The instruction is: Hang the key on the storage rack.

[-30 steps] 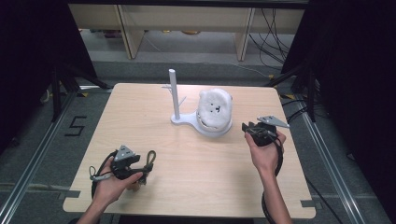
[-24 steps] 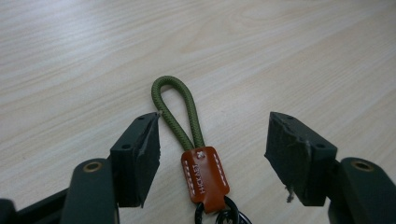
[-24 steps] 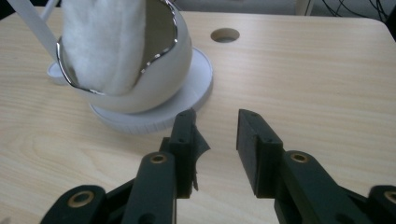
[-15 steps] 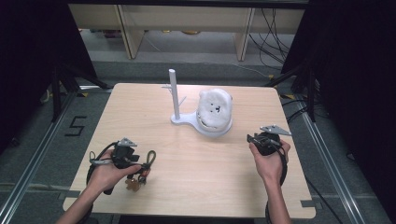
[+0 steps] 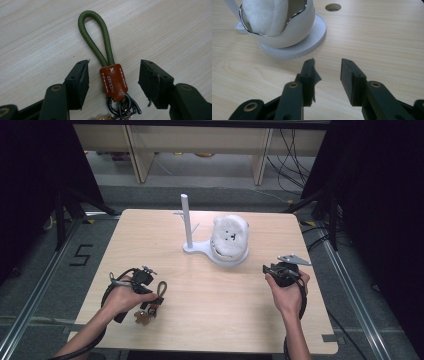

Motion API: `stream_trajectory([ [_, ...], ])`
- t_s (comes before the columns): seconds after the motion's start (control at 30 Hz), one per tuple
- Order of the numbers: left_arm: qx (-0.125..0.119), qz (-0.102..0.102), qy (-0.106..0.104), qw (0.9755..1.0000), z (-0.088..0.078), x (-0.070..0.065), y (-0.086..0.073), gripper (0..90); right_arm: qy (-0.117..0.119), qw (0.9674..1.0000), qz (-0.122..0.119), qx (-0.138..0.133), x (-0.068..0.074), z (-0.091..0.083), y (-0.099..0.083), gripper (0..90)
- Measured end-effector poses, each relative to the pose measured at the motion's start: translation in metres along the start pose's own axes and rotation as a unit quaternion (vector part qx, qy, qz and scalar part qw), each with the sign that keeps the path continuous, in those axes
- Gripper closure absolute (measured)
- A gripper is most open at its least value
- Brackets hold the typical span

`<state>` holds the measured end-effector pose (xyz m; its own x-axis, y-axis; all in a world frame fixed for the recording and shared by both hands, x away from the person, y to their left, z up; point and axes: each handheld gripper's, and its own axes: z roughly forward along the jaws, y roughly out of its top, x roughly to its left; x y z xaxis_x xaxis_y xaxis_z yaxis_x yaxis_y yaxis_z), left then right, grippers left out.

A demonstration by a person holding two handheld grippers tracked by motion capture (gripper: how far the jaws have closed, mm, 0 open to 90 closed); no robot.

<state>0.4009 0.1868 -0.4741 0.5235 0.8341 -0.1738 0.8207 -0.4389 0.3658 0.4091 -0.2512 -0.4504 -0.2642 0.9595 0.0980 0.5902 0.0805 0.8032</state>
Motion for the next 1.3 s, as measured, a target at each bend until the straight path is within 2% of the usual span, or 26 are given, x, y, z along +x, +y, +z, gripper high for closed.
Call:
stream_trajectory([
  [0.07, 0.004, -0.003, 0.002, 1.0000, 0.002, 0.000, 0.001, 41.8, 0.004, 1.0000, 0.001, -0.002, -0.001, 0.000, 0.000, 64.5],
  [0.1, 0.006, -0.015, 0.004, 0.9999, 0.003, -0.002, 0.000, 42.0, 0.003, 1.0000, 0.003, -0.001, -0.001, 0.000, -0.001, 64.4],
  [0.13, 0.007, -0.017, 0.006, 0.9998, 0.003, -0.002, 0.001, 42.3, 0.004, 1.0000, 0.003, -0.001, -0.001, 0.000, -0.001, 64.4],
  [0.27, 0.017, -0.021, 0.008, 0.9996, 0.004, -0.002, 0.003, 42.9, 0.005, 1.0000, 0.003, -0.002, -0.002, 0.000, -0.001, 64.3],
  [0.3, 0.021, -0.022, 0.008, 0.9995, 0.005, -0.002, 0.003, 42.9, 0.000, 1.0000, 0.001, -0.001, -0.002, 0.000, -0.001, 64.3],
  [0.57, 0.037, -0.029, 0.008, 0.9989, 0.008, -0.003, 0.004, 43.9, 0.006, 1.0000, 0.005, -0.002, -0.002, 0.000, -0.001, 63.9],
  [0.63, 0.039, -0.027, 0.009, 0.9988, 0.008, -0.003, 0.005, 44.6, 0.001, 1.0000, 0.005, -0.001, -0.001, 0.000, -0.002, 63.9],
  [0.9, 0.055, -0.016, 0.014, 0.9983, 0.008, -0.003, 0.008, 48.7, 0.007, 1.0000, 0.005, 0.000, -0.001, 0.001, -0.002, 63.9],
  [1.0, 0.062, -0.014, 0.017, 0.9978, 0.008, -0.003, 0.008, 50.0, 0.009, 0.9999, 0.006, 0.001, 0.000, 0.002, -0.003, 63.9],
  [1.03, 0.073, -0.004, 0.018, 0.9971, 0.008, -0.002, 0.009, 50.4, 0.011, 0.9999, 0.007, 0.001, 0.000, 0.002, -0.003, 63.9],
  [1.2, 0.084, -0.003, 0.020, 0.9963, 0.011, -0.002, 0.009, 52.6, 0.004, 0.9999, 0.007, 0.008, 0.000, 0.001, -0.003, 63.9],
  [1.23, 0.087, 0.000, 0.019, 0.9960, 0.012, -0.003, 0.009, 53.1, 0.013, 0.9999, 0.006, 0.005, 0.000, 0.002, -0.004, 64.0],
  [1.3, 0.076, -0.002, 0.021, 0.9968, 0.014, -0.004, 0.009, 54.1, 0.012, 0.9999, 0.007, 0.007, 0.000, 0.002, -0.004, 63.9],
])
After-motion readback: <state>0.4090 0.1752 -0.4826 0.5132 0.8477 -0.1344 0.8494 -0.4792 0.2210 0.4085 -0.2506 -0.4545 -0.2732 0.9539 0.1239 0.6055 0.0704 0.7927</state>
